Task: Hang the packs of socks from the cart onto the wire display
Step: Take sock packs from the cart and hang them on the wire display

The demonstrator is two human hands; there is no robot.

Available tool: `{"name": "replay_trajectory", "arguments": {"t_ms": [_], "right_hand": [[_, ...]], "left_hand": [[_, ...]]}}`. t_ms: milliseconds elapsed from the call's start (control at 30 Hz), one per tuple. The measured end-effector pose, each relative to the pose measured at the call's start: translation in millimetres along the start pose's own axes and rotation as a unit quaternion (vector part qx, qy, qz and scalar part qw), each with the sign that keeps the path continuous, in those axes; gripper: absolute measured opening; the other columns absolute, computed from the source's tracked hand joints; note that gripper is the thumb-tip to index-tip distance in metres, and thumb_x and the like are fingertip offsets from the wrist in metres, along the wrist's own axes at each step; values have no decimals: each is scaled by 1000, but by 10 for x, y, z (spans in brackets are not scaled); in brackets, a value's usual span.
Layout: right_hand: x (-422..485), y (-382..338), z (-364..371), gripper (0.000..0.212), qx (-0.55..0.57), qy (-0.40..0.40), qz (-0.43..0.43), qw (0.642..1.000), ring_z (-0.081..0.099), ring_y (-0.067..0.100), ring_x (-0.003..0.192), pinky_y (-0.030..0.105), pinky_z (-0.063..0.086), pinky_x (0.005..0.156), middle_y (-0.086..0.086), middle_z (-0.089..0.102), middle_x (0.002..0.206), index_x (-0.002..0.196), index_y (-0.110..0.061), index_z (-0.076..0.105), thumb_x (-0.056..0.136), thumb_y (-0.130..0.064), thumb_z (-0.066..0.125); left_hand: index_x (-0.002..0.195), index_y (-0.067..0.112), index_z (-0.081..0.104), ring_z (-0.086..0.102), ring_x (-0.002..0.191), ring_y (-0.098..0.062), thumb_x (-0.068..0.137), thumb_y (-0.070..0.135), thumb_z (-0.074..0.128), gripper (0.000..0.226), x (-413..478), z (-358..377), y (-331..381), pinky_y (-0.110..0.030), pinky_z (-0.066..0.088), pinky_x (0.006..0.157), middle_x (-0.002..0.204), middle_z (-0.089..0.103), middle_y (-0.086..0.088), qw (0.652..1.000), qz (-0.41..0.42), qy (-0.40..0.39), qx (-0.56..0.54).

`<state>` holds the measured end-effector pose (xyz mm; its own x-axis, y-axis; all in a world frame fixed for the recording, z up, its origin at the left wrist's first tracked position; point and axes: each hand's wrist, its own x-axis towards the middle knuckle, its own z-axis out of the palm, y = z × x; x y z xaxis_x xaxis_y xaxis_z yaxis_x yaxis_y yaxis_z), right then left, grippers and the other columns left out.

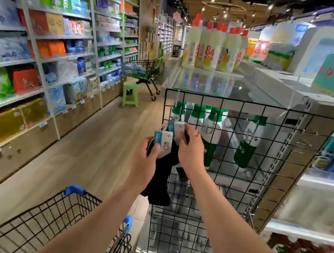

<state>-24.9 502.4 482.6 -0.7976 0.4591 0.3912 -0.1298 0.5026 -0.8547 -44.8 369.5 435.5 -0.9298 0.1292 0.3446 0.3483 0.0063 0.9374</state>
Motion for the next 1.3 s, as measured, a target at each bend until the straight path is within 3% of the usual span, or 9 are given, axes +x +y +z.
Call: {"name": "replay_trajectory", "arguments": {"t_ms": [100, 233, 400, 567, 700, 867, 1167, 1233, 1300], "right_hand": [[57, -2, 39, 32, -10, -7, 3, 1000, 58, 18, 110, 36, 52, 96, -1, 61, 120, 136, -20, 57, 104, -20, 50], [67, 14, 114, 42, 33, -26, 74, 996, 53, 20, 128, 31, 44, 106, 5, 57, 139, 145, -19, 52, 103, -16, 54], [100, 17, 183, 44, 67, -21, 108, 992, 55, 18, 125, 39, 48, 108, 1, 57, 138, 145, -20, 52, 102, -11, 53], [18, 81, 206, 37, -9, 11, 75, 997, 50, 20, 123, 36, 43, 105, 5, 50, 134, 141, -25, 54, 105, -25, 48], [-319, 189, 165, 24, 51, 82, 37, 995, 47, 17, 124, 37, 41, 108, -5, 48, 126, 126, -30, 59, 103, -29, 51], [-497, 166, 103, 24, 136, -57, 66, 987, 66, -2, 100, 25, 54, 86, -14, 71, 111, 124, -32, 61, 99, -30, 61], [-304, 198, 68, 32, 105, -18, 50, 993, 60, 5, 116, 34, 50, 102, -13, 66, 122, 133, -30, 56, 101, -33, 55], [-238, 165, 61, 32, 95, -10, 50, 994, 60, 7, 115, 32, 51, 100, -11, 66, 122, 134, -27, 56, 102, -30, 54], [-183, 123, 48, 34, 82, -1, 56, 995, 59, 8, 114, 25, 50, 92, -11, 63, 121, 136, -23, 54, 103, -29, 54]], "left_hand": [[118, 36, 55, 64, 104, 0, 102, 26, 51, 19, 22, -31, 5, -26, 54, 89, 112, 67, 11, 1000, 7, -6, 0], [120, 32, 57, 66, 107, -6, 98, 35, 52, 23, 57, -58, -49, -38, 56, 94, 113, 68, 8, 1000, -3, -18, -5], [126, 31, 56, 65, 108, -5, 100, 37, 51, 27, 72, -110, -82, -40, 55, 96, 114, 67, 10, 999, -6, -43, 22], [128, 29, 58, 65, 107, -2, 103, 31, 51, 26, 64, -125, -64, -33, 55, 95, 113, 68, 12, 998, 1, -54, 21], [123, 34, 61, 65, 107, -4, 102, 32, 53, 22, 39, -87, -90, -34, 54, 97, 112, 70, 12, 998, 5, -53, 18], [120, 40, 60, 64, 107, 1, 102, 29, 55, 22, 41, -7, -50, -28, 52, 96, 114, 70, 15, 997, 18, -65, 34], [141, 29, 49, 55, 116, 1, 99, 43, 54, 44, 152, -54, -44, -17, 43, 90, 129, 57, 15, 998, -40, -5, 46], [142, 26, 47, 54, 123, -3, 99, 44, 51, 46, 198, -52, -29, -23, 44, 99, 135, 57, 11, 997, -52, -25, 44], [139, 28, 47, 54, 116, 10, 102, 39, 48, 39, 211, -38, 18, -16, 44, 98, 127, 58, 19, 996, -58, -46, 48]]}}
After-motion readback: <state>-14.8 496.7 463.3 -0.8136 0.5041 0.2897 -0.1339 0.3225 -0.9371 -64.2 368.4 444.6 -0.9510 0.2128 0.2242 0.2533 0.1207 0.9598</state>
